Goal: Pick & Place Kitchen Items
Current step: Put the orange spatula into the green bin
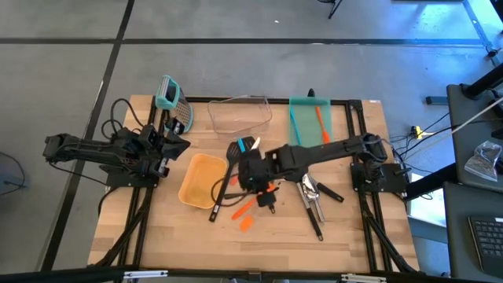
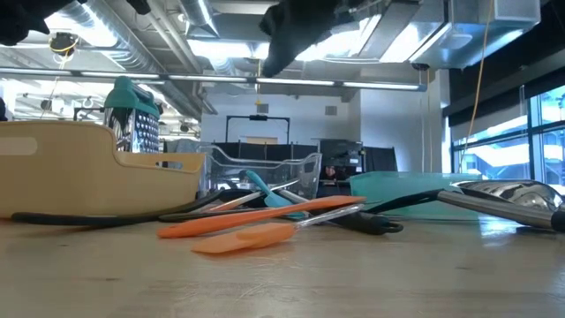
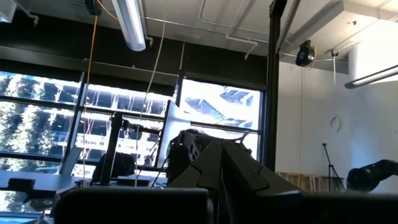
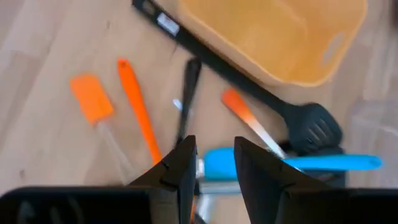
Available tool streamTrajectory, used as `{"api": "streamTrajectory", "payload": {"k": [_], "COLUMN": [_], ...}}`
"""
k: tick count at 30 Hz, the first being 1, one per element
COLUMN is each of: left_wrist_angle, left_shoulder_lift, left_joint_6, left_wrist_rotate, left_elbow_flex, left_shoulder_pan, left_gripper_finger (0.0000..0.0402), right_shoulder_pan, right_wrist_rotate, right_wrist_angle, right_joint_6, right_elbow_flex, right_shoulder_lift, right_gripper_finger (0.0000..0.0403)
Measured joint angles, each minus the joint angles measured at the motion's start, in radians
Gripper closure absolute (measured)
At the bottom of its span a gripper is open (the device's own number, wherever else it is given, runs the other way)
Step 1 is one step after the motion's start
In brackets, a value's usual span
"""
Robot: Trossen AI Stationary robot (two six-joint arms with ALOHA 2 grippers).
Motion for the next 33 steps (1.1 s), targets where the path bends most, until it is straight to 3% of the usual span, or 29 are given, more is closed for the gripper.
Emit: {"api": "streamTrajectory", "payload": {"k": [5, 11, 13, 20, 33], "left_wrist_angle": [-0.004, -0.001, -0.001, -0.007, -0.011], "left_shoulder_lift": [0.0, 0.001, 0.001, 0.001, 0.005], "left_joint_6": [0.0, 0.0, 0.0, -0.05, -0.162], "left_wrist_rotate": [0.0, -0.01, -0.01, 0.022, 0.261], "left_elbow_flex": [0.0, 0.0, 0.0, 0.0, 0.0], "left_shoulder_pan": [0.0, 0.0, 0.0, 0.0, -0.001], "left_gripper_finger": [0.0394, 0.0394, 0.0394, 0.0394, 0.0394], "right_shoulder_pan": [0.024, 0.022, 0.021, 0.051, 0.051], "right_wrist_rotate": [0.0, -0.087, -0.134, -0.198, -0.352], "right_wrist_angle": [0.041, 0.024, 0.014, 0.007, 0.09], "right_joint_6": [0.274, 0.961, 1.096, 1.319, 1.618], "right_elbow_flex": [-0.03, -0.036, -0.036, -0.035, -0.035], "right_shoulder_lift": [0.019, 0.021, 0.021, 0.047, 0.181], "right_gripper_finger": [0.029, 0.029, 0.029, 0.029, 0.029]}}
